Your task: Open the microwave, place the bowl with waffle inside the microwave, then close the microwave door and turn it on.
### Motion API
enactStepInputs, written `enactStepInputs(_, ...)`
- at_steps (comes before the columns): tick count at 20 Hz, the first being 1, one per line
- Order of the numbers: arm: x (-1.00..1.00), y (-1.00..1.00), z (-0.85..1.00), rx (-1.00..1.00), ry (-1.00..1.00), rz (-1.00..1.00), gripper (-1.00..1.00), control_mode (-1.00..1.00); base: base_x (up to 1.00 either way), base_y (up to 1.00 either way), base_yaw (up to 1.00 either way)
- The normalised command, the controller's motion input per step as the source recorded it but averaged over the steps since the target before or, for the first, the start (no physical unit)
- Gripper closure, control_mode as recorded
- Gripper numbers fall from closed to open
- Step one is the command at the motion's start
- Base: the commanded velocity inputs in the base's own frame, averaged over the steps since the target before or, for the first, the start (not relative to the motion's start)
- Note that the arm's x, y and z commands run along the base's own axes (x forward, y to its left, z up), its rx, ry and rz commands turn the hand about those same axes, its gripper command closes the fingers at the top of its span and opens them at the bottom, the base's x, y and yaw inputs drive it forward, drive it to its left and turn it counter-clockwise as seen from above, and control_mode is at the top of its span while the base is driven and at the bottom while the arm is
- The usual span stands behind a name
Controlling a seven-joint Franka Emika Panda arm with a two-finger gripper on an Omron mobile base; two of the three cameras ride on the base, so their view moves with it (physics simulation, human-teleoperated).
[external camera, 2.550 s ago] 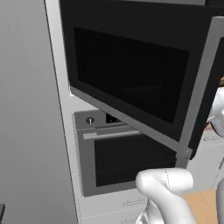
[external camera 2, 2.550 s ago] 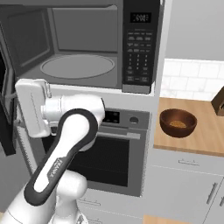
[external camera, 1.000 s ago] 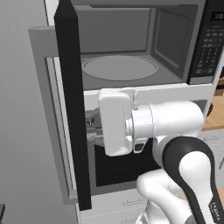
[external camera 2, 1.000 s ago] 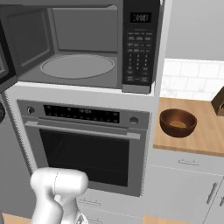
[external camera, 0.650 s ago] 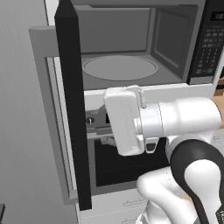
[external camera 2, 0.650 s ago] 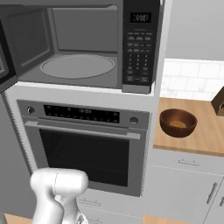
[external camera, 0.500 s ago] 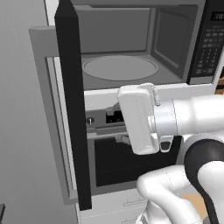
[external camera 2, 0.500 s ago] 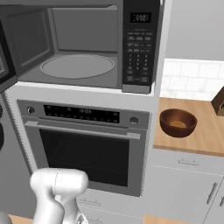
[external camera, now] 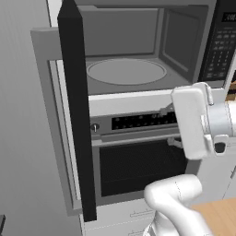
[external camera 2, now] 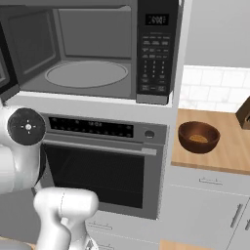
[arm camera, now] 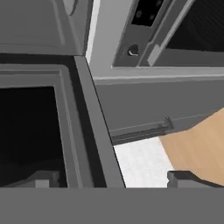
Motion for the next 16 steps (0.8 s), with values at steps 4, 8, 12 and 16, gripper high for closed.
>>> enactStepInputs(4,0.25,-1.00,-0.44,0.00,0.15,-0.20,-1.00,-1.00,0.00,0.00,0.00)
enactStepInputs(8,0.12,-1.00,-0.58,0.00,0.00,-0.27,-1.00,-1.00,0.00,0.00,0.00)
enactStepInputs(12,0.03,-1.00,-0.17,-0.05,-0.12,-0.21,-1.00,-1.00,0.00,0.00,0.00)
enactStepInputs(16,0.16,-1.00,-0.31,-0.02,-0.12,-0.13,-1.00,-1.00,0.00,0.00,0.00)
